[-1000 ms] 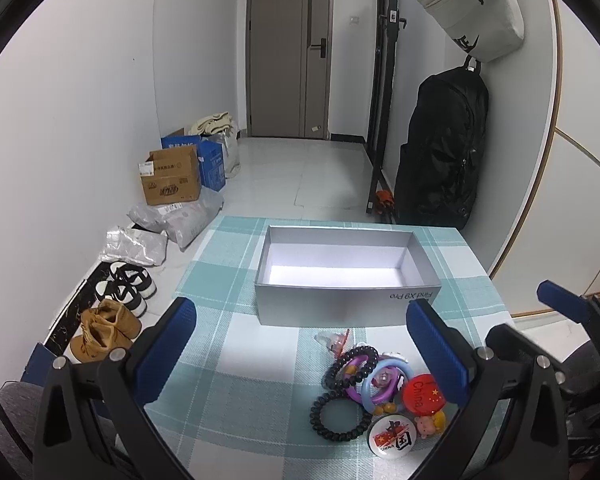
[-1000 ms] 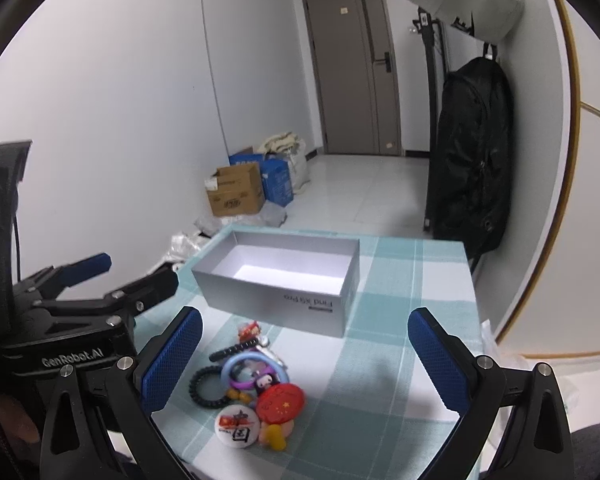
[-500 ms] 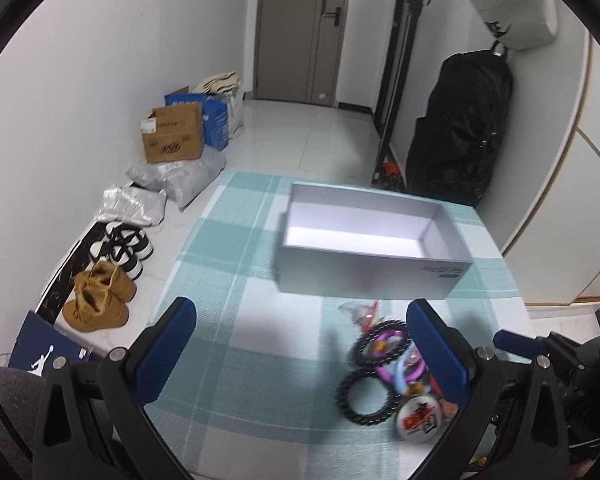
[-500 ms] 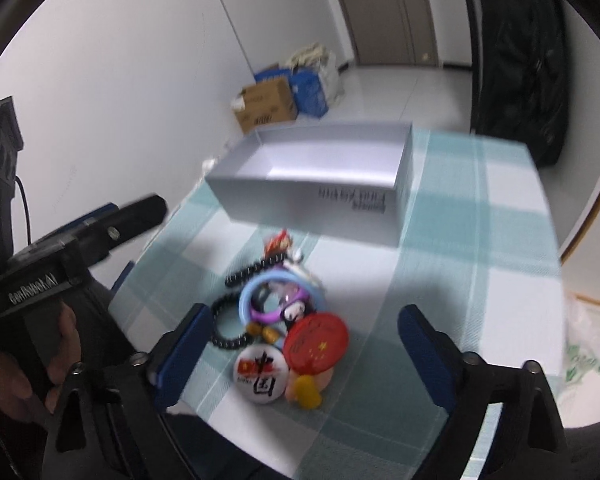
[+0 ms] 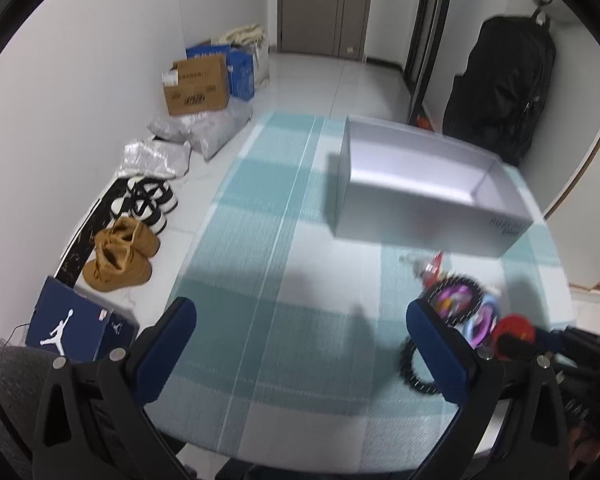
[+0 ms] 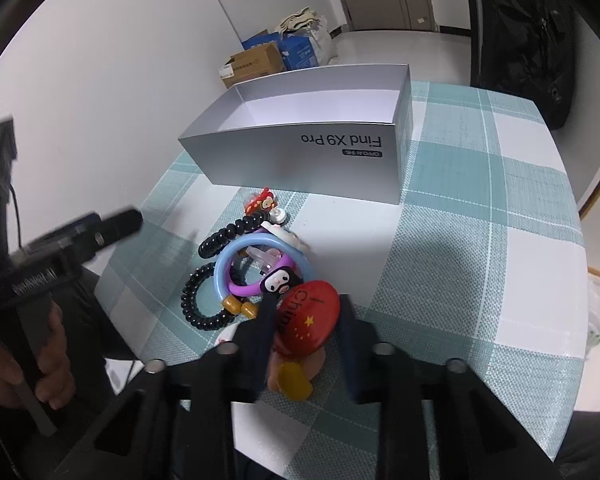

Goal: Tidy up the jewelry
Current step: 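Grasp the red round ornament in the pile with the right gripper, then grasp a black bead bracelet with the left gripper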

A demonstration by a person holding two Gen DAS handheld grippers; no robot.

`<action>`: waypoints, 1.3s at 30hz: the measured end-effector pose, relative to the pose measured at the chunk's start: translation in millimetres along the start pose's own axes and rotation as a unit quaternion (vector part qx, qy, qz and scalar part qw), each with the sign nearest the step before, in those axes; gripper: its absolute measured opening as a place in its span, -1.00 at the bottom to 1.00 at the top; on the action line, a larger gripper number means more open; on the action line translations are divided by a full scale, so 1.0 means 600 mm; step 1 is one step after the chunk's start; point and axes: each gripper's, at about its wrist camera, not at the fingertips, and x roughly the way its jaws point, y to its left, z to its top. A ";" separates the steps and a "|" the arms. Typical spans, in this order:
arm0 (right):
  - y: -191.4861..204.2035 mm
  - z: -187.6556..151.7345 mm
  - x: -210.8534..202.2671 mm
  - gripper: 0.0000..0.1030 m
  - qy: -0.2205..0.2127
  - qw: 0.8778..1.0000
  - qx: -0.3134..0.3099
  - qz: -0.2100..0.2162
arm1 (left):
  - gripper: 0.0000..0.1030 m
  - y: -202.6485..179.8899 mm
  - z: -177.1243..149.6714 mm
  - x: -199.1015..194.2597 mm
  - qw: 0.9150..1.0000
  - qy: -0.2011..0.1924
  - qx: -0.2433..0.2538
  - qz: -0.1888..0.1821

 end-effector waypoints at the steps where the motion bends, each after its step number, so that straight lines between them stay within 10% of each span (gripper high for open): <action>1: -0.004 0.000 -0.001 -0.63 0.000 1.000 0.006 0.005 | 0.98 0.000 -0.002 0.002 1.000 0.007 0.001 -0.001; 15: -0.016 0.011 -0.019 -0.88 -0.034 0.997 0.046 0.048 | 0.97 -0.034 -0.015 0.007 0.995 0.062 0.044 -0.059; 29: -0.053 0.014 -0.066 -0.88 -0.087 0.987 0.098 0.095 | 0.18 -0.067 -0.026 0.025 0.990 0.072 0.116 -0.031; 34: -0.058 0.016 -0.074 -0.87 -0.094 0.985 0.105 0.099 | -0.65 -0.080 -0.034 0.015 0.986 0.070 0.140 -0.062; 39: -0.058 0.018 -0.081 -0.87 -0.100 0.984 0.102 0.105 | -0.89 -0.075 -0.035 0.011 0.983 0.086 0.128 -0.099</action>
